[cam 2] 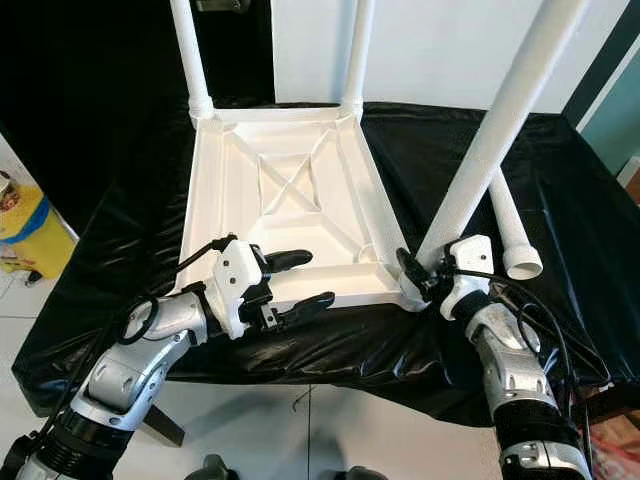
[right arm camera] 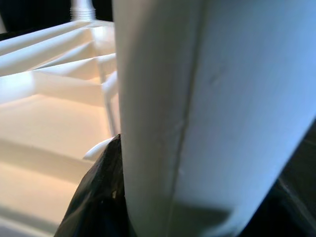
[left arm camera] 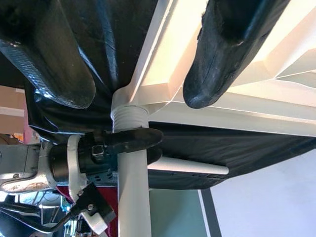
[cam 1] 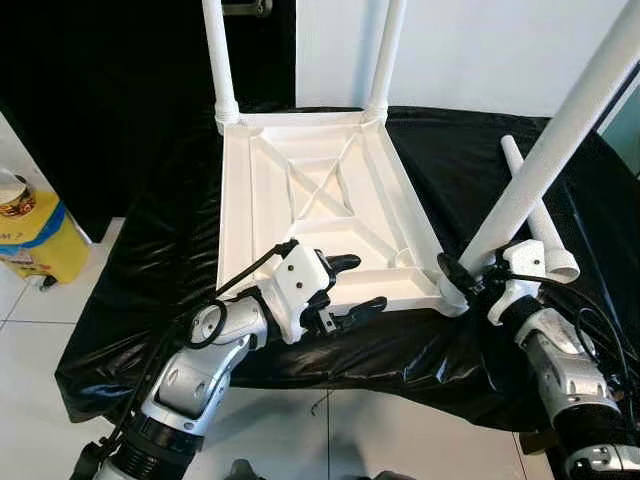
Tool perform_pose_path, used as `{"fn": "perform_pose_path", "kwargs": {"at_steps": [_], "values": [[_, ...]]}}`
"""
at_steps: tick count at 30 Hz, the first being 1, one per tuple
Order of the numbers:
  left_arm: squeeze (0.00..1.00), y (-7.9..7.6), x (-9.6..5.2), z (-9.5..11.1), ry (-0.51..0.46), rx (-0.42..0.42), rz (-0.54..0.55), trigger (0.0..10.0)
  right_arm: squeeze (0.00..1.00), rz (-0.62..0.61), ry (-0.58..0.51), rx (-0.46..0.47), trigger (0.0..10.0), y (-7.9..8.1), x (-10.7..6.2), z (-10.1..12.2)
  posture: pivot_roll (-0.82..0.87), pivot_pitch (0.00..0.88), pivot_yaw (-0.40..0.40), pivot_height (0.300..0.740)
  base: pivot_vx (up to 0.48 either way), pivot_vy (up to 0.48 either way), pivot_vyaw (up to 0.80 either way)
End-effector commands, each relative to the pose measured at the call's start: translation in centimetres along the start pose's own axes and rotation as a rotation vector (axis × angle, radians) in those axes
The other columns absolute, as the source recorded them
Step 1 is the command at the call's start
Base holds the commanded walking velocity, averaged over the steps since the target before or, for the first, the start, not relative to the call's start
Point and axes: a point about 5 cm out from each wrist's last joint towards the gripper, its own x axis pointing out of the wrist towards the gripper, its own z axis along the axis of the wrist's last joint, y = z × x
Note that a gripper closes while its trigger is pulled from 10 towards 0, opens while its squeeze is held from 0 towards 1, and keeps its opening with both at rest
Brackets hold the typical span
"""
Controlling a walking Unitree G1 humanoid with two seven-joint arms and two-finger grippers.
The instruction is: Building children table
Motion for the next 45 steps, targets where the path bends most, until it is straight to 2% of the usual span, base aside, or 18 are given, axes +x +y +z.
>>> {"fn": "perform_pose_path", "kwargs": {"at_steps": [1, 10, 13, 15, 18, 21, 32, 45], "values": [[0.00, -0.5, 0.0, 0.1, -0.002, -0.003, -0.029, 10.0, 0.00, -0.118, 0.157, 0.028, 10.0, -0.4, -1.3, -2.8, 0.01, 0.066, -0.053, 0.740, 0.000, 0.000, 0.00], [0.00, -0.5, -0.1, 0.1, 0.001, -0.007, -0.029, 10.0, 0.00, -0.217, 0.160, 0.063, 10.0, 0.7, -1.3, -3.1, 0.01, 0.072, -0.050, 0.740, 0.000, 0.000, 0.00], [0.00, -0.5, -0.1, 0.1, 0.001, -0.008, -0.029, 10.0, 0.00, -0.311, 0.161, 0.089, 10.0, 2.1, -1.4, -3.3, 0.01, 0.076, -0.052, 0.740, 0.000, 0.000, 0.00], [0.00, -0.5, -0.1, 0.1, 0.001, -0.008, -0.029, 10.0, 0.00, -0.311, 0.161, 0.089, 10.0, 2.1, -1.4, -3.3, 0.01, 0.076, -0.052, 0.740, 0.000, 0.000, 0.00], [0.00, -0.6, -0.1, 0.1, 0.001, -0.010, -0.027, 10.0, 0.00, -0.465, 0.170, 0.132, 10.0, 3.6, -1.5, -3.5, 0.01, 0.076, -0.058, 0.740, 0.000, 0.000, 0.00], [0.00, -0.6, 0.0, 0.1, -0.001, -0.011, -0.025, 10.0, 0.00, -0.537, 0.174, 0.148, 10.0, 3.9, -1.5, -3.4, 0.01, 0.076, -0.061, 0.740, 0.000, 0.000, 0.00], [0.00, -0.8, 0.2, 0.1, -0.009, -0.017, -0.025, 10.0, 0.00, -0.596, 0.184, 0.166, 10.0, 4.2, -1.5, -3.0, 0.00, 0.072, -0.067, 0.740, 0.000, 0.000, 0.00], [0.00, -0.8, 0.4, 0.1, -0.012, -0.015, -0.024, 10.0, 0.00, -0.550, 0.119, 0.135, 10.0, 4.6, -1.2, -1.8, 0.00, 0.055, -0.069, 0.740, 0.000, 0.000, 0.00]]}}
